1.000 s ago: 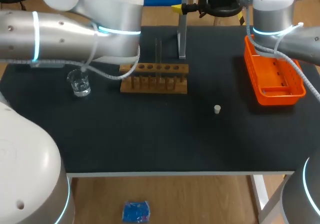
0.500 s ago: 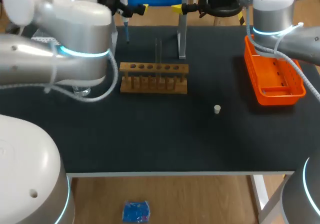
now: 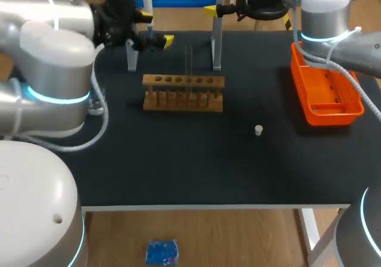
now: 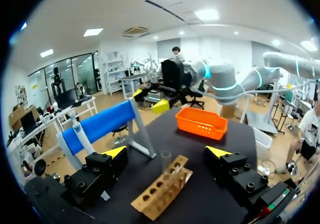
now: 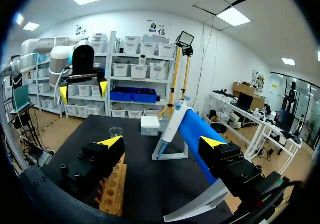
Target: Invert the test tube, pick up the pipette, mount the tip to pipette, aspirate from beaker and dispense into the tube, eject the tip, return the pipette, and cap with the stopper.
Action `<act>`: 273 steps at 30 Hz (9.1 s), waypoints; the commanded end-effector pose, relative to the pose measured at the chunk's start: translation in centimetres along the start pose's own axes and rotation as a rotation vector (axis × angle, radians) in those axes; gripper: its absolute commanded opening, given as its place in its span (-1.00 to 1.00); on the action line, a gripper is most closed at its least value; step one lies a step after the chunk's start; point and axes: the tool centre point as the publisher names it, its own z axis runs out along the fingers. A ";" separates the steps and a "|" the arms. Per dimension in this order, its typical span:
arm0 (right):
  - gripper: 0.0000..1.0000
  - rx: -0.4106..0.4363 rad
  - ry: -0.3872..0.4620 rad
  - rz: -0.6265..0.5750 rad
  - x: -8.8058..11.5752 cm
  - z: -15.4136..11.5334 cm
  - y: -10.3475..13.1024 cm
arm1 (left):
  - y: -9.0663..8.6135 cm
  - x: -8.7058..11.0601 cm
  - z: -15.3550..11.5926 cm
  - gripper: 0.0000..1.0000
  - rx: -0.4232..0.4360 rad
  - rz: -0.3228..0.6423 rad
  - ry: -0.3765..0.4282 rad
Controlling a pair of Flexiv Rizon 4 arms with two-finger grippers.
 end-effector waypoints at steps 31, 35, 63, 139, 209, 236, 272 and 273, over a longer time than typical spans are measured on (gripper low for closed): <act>1.00 0.002 0.001 0.000 0.0 0.0 0.0 | 7.0 0.5 6.8 1.00 0.003 -0.048 0.001; 1.00 0.002 0.001 0.000 0.0 0.0 0.0 | 7.4 0.7 7.5 1.00 -0.005 -0.058 0.006; 1.00 0.002 0.001 0.000 0.0 0.0 0.0 | 7.8 0.4 7.5 1.00 -0.013 -0.079 -0.023; 1.00 0.298 -0.013 0.103 25.9 -15.6 -24.7 | 7.8 0.4 7.5 1.00 -0.013 -0.079 -0.023; 0.28 0.335 -0.054 0.131 23.8 -10.5 -27.9 | 7.8 0.4 7.5 1.00 -0.013 -0.079 -0.023; -1.00 0.334 -0.054 0.135 23.6 -10.4 -28.1 | 7.8 0.4 7.5 1.00 -0.013 -0.079 -0.023; -1.00 0.325 -0.002 0.026 18.1 -9.3 -7.5 | 7.8 0.4 7.5 1.00 -0.013 -0.079 -0.023; -1.00 0.320 -0.003 0.023 17.6 -8.9 -6.7 | 7.8 0.4 7.5 1.00 -0.013 -0.079 -0.023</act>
